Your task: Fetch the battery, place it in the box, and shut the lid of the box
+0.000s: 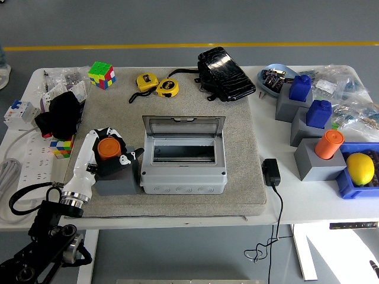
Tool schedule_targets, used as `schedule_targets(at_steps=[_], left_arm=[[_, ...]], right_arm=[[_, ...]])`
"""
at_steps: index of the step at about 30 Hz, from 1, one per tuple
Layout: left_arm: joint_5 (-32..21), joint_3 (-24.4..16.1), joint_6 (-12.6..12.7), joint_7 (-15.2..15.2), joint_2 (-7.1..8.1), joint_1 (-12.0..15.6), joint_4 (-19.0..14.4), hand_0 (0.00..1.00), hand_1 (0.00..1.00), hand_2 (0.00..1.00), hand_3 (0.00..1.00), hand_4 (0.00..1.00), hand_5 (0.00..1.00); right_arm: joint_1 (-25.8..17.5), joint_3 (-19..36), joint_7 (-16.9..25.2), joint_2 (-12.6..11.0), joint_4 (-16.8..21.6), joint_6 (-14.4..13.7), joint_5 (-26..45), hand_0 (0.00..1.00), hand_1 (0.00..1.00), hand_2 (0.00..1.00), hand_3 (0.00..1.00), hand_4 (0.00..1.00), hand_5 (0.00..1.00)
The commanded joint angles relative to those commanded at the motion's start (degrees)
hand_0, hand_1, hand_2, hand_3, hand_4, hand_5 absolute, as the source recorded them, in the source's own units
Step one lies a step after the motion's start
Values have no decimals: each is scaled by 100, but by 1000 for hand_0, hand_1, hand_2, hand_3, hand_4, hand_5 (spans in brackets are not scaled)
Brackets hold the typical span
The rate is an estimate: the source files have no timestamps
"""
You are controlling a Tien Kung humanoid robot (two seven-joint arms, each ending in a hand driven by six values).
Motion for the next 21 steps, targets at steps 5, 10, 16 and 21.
schedule_targets(at_steps=[5, 10, 16, 21], left_arm=[[-36, -2, 25, -14, -1, -12, 5, 15, 38, 112, 154, 945, 179], [-79, -14, 53, -35, -3, -21, 9, 12, 23, 105, 129, 934, 196], [-107, -7, 90, -42, 5, -21, 9, 21, 8, 95, 101, 935, 223], [-130, -13, 112, -61, -2, -27, 13, 19, 2, 95, 80, 931, 243]], right_arm=[[12, -9, 3, 2, 0, 1, 14, 872, 817, 789, 839, 998, 998], [12, 9, -2, -4, 0, -1, 1, 873, 817, 789, 839, 998, 998], [15, 1, 5, -3, 0, -1, 13, 873, 818, 789, 839, 998, 998], [21, 4, 5, -3, 0, -2, 6, 873, 818, 788, 839, 998, 998]])
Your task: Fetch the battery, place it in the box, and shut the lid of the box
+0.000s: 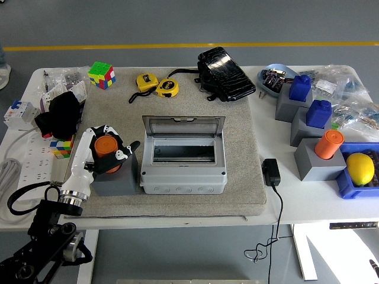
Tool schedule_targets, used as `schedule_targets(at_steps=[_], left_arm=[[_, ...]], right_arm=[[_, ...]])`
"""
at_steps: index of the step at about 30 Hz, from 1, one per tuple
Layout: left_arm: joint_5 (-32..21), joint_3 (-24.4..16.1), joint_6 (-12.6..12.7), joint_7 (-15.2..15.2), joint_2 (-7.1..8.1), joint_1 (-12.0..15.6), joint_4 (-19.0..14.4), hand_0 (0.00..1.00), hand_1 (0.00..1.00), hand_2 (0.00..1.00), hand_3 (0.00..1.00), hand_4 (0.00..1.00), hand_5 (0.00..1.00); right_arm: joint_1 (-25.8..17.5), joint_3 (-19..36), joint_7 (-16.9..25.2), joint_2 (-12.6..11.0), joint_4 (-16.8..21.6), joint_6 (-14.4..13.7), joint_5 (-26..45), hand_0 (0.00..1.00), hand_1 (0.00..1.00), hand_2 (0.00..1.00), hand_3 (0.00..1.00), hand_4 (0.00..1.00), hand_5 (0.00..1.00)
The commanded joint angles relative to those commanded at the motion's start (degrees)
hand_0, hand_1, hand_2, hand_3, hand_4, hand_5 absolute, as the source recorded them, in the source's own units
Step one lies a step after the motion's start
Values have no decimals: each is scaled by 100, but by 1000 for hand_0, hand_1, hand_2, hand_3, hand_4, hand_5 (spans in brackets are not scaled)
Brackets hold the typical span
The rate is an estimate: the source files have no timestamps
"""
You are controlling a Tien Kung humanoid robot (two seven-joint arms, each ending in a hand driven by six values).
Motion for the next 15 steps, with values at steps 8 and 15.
schedule_targets(at_steps=[8, 15], left_arm=[[32, -34, 14, 25, 11, 27, -24, 19, 2, 93, 69, 916, 249], [42, -54, 29, 21, 17, 34, -34, 18, 2, 93, 61, 895, 258]], right_arm=[[-20, -3, -4, -9, 0, -2, -17, 874, 818, 789, 839, 998, 998], [-20, -12, -3, -11, 0, -2, -15, 874, 819, 789, 839, 998, 998]])
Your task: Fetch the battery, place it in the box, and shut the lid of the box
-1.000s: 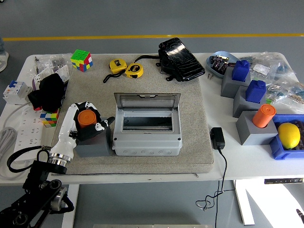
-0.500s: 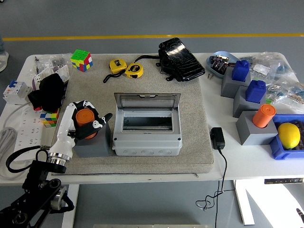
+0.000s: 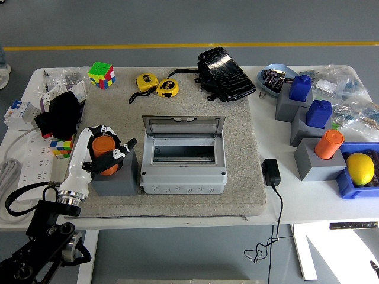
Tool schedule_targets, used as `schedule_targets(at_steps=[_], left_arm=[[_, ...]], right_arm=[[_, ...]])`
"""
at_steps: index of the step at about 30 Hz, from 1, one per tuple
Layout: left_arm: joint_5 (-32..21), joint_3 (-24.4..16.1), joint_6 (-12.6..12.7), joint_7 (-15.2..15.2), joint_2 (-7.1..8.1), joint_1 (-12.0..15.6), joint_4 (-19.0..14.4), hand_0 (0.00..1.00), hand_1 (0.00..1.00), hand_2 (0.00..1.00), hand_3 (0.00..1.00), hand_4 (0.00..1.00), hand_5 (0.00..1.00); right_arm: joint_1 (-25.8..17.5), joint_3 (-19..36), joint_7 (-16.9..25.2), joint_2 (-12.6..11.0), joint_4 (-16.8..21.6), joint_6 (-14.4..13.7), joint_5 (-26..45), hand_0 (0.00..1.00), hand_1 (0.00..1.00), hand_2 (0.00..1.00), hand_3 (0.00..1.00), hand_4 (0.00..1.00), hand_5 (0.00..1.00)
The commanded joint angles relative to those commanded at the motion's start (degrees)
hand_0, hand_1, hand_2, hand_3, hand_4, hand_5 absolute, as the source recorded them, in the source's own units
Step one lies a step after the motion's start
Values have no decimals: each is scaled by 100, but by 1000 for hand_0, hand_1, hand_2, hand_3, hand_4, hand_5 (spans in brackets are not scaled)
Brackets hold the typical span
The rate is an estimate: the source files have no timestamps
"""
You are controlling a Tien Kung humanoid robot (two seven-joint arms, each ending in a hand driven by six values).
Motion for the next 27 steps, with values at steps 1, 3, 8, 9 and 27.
schedule_targets(at_steps=[1, 3, 8, 9, 27], left_arm=[[4, -2, 2, 1, 3, -4, -3, 20, 2, 92, 62, 897, 275], [46, -9, 6, 15, 14, -10, -17, 20, 2, 92, 62, 897, 275], [142, -23, 1, 65, 84, -34, -41, 19, 2, 87, 62, 897, 272], [158, -25, 0, 74, 101, -38, -43, 19, 2, 87, 62, 897, 272], [2135, -487, 206, 745, 810, -209, -573, 19, 2, 87, 57, 854, 227]], right_arm=[[0, -6, 0, 0, 0, 0, 5, 873, 819, 789, 839, 998, 998], [-1, -5, -1, -1, 0, -1, 4, 873, 819, 789, 839, 998, 998], [-5, -7, -2, -3, 0, -1, 4, 873, 819, 789, 839, 998, 998], [-5, -7, -2, -3, 0, -1, 4, 873, 819, 789, 839, 998, 998], [41, 49, 1, -46, 0, -15, 17, 873, 820, 789, 840, 998, 998]])
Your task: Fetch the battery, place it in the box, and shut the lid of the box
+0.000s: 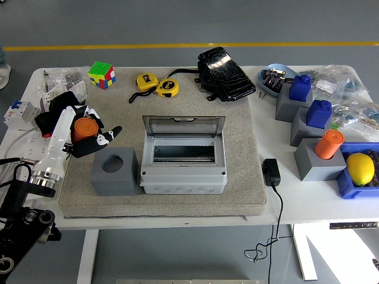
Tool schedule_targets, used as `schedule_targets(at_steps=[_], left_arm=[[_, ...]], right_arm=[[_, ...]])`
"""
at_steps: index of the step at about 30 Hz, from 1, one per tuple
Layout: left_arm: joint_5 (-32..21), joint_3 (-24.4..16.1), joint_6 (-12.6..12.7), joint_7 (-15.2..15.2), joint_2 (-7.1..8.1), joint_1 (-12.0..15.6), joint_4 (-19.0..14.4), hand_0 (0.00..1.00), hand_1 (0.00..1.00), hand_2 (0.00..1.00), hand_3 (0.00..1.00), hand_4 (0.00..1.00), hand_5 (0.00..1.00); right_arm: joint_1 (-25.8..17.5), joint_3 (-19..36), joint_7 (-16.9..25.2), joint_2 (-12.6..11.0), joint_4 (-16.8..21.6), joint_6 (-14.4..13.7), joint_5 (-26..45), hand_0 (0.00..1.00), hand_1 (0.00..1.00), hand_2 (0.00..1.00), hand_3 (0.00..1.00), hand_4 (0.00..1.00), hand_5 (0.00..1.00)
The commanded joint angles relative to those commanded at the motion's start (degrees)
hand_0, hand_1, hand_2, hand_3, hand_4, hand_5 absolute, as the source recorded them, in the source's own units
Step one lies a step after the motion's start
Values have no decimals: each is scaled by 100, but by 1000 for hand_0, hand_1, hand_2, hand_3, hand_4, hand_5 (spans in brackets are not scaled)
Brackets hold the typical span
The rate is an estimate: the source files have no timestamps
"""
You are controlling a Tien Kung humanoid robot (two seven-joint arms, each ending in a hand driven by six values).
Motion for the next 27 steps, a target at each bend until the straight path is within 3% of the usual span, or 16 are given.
schedule_targets(at_steps=[9, 16, 25, 27], left_arm=[[1795, 214, 57, 518, 307, -122, -366, 19, 2, 85, 57, 851, 226], [3029, 680, -120, 919, 702, -349, -498, 20, 2, 85, 57, 844, 225], [3398, 1175, -260, 1112, 917, -540, -505, 21, 2, 85, 57, 840, 226], [3079, 1266, -318, 1108, 982, -552, -597, 21, 2, 85, 57, 840, 226]], right_arm=[[25, 21, 1, -19, 0, -6, 16, 873, 819, 790, 840, 998, 998], [30, 32, -7, -57, 0, -13, 21, 872, 820, 790, 840, 998, 998], [53, -3, -11, -90, 0, -22, 55, 873, 820, 790, 840, 998, 998], [51, 0, -11, -101, 0, -24, 44, 873, 820, 790, 840, 998, 998]])
